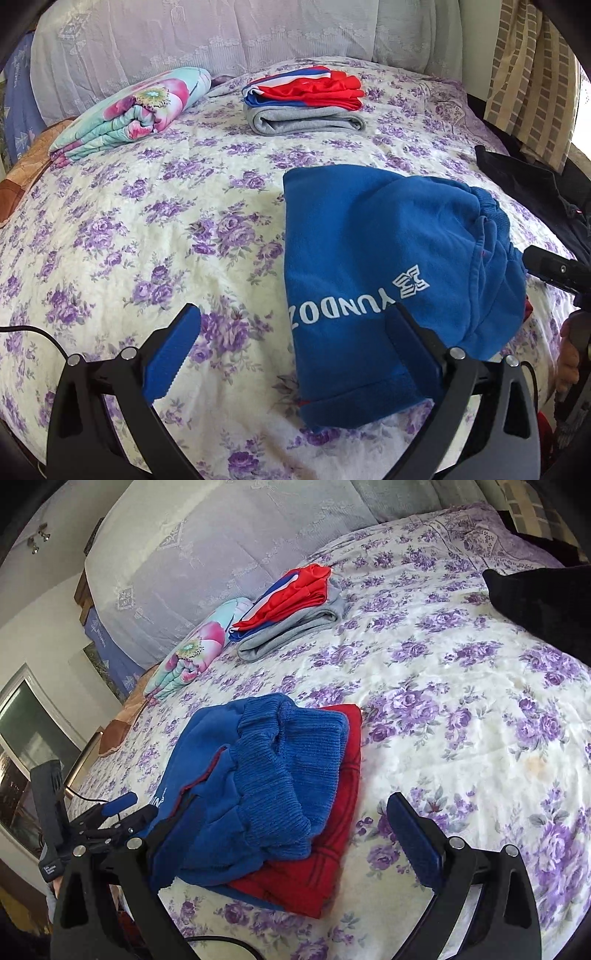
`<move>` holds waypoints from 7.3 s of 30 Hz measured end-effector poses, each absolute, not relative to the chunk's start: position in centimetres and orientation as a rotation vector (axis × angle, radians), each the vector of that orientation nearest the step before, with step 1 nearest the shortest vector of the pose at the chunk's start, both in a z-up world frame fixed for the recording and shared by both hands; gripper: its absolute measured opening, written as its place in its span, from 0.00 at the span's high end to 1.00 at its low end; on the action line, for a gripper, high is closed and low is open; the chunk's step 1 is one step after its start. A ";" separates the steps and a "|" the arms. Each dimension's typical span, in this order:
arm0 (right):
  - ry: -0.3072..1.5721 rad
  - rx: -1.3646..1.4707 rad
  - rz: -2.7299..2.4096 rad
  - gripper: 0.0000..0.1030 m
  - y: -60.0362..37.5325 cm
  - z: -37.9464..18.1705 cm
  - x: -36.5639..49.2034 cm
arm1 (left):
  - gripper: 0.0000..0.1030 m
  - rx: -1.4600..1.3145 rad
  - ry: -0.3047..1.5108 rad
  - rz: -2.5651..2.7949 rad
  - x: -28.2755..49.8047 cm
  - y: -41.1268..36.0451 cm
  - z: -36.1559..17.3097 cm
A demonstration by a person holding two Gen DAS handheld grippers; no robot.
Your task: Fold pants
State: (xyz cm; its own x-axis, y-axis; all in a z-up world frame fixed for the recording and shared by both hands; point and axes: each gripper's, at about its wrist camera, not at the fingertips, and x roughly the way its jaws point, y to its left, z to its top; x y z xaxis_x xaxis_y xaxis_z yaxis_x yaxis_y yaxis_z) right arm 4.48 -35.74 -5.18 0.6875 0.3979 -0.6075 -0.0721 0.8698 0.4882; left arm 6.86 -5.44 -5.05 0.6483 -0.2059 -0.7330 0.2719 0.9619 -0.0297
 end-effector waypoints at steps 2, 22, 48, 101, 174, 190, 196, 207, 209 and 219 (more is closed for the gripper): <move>0.778 0.462 0.267 0.04 -35.8 -5.2 4.6 | 0.05 0.071 0.833 -0.281 6.9 -5.2 -5.3; 0.601 0.204 0.375 0.04 -29.5 -0.5 1.1 | 0.05 0.039 0.854 -0.313 4.6 -3.5 -6.5; 0.654 0.132 0.582 0.28 -25.0 1.6 6.5 | 0.04 0.084 0.745 -0.359 3.7 -5.0 -3.2; 0.816 0.333 0.190 0.04 -33.6 -6.0 7.9 | 0.04 0.135 0.824 -0.219 14.8 -8.6 -5.3; 0.821 0.416 0.248 0.04 -34.9 -6.3 5.4 | 0.04 -0.065 0.936 -0.446 11.1 -5.7 -7.2; 0.737 0.397 0.316 0.52 -33.3 -5.9 5.2 | 0.58 0.038 0.813 -0.513 8.6 -8.1 -5.2; 0.690 0.369 0.327 0.60 -33.1 -4.7 4.4 | 0.75 -0.033 0.807 -0.540 9.1 -6.7 -4.6; 0.638 0.315 0.350 0.63 -33.2 -1.2 6.0 | 0.87 -0.049 0.733 -0.564 10.9 -6.6 -0.9; 0.613 0.296 0.345 0.63 -33.3 0.2 7.1 | 0.87 -0.033 0.705 -0.557 12.0 -7.0 0.4; 0.492 0.239 0.339 0.64 -34.5 9.9 22.8 | 0.87 0.061 0.542 -0.434 25.3 -11.0 11.0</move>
State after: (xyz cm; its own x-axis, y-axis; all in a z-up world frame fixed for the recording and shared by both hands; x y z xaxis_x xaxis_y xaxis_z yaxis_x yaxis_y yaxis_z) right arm 22.82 -34.50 9.93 0.8276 0.3730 -0.4195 -0.2593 0.9168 0.3035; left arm 25.30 -10.99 10.96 0.7687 -0.3840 -0.5116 0.4155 0.9078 -0.0570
